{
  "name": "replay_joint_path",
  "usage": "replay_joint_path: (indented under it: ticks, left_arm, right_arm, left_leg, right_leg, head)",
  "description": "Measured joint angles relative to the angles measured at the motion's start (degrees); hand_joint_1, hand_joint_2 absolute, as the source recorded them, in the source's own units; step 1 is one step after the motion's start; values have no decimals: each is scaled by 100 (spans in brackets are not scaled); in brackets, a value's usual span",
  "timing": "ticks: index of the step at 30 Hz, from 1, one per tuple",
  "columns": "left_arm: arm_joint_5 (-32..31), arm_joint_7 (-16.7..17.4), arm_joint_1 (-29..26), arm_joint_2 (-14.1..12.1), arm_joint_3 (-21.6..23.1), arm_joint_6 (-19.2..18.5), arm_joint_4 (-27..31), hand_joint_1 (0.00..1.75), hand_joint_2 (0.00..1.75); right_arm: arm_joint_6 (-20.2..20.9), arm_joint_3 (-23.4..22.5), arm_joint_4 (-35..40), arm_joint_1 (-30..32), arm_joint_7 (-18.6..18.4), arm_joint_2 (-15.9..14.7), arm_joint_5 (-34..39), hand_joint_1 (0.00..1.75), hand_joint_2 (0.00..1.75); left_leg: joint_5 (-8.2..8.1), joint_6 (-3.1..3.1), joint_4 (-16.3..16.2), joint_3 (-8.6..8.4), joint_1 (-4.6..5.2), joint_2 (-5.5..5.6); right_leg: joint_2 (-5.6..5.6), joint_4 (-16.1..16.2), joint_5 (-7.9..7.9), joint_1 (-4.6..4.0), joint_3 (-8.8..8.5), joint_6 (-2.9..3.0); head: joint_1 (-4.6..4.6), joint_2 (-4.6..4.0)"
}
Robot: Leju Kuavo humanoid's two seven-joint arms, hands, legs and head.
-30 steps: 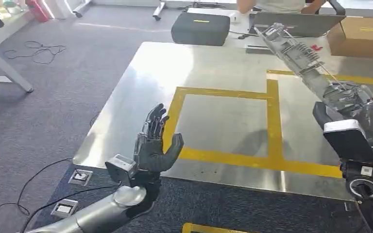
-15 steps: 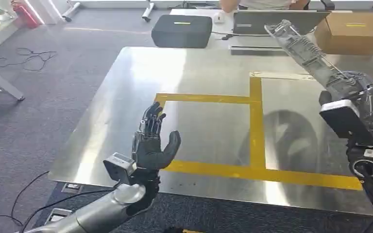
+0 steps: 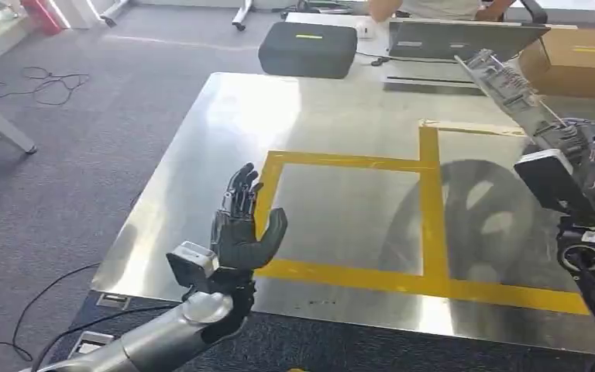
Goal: Take the parts from the cabinet and place them on the table.
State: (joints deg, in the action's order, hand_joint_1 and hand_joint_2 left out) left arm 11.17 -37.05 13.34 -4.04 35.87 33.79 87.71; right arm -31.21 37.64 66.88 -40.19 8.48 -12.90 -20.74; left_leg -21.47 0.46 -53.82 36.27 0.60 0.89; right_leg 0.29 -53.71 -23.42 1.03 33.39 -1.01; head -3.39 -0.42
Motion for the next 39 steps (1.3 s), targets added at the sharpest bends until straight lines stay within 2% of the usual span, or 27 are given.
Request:
replay_joint_path:
  ticks: [4, 8, 25, 39]
  left_arm:
    - [22, -9, 1, -11, 0, 0, -2, 0, 175]
    - [22, -9, 0, -17, 0, 0, -2, 0, 175]
    - [20, -9, -18, -20, 0, 44, 0, 0, 175]
    - [4, 18, -87, -20, 0, 35, 0, 0, 175]
  right_arm:
    - [4, 4, -332, -71, -188, -33, -308, 175, 175]
    - [22, 7, -555, -74, -236, -70, -382, 175, 175]
    - [118, 2, -1401, -213, -579, -184, -867, 175, 175]
    - [166, 0, -2070, -267, -704, -256, -1031, 175, 175]
  left_leg:
    - [0, 14, -13, -1, 4, 0]
    - [1, 18, -13, -5, 4, -6]
    - [14, 21, 10, -28, -6, -14]
    - [12, 22, 9, -28, -5, -15]
  right_leg:
    - [0, 9, 2, 5, -9, -49]
    - [3, 10, 12, 5, -8, -64]
    - [10, 9, 12, -6, -13, -64]
    - [12, 9, 12, -6, -12, -65]
  head:
    - [0, 0]
    - [-2, 0]
    - [-2, 0]
    - [-4, 0]
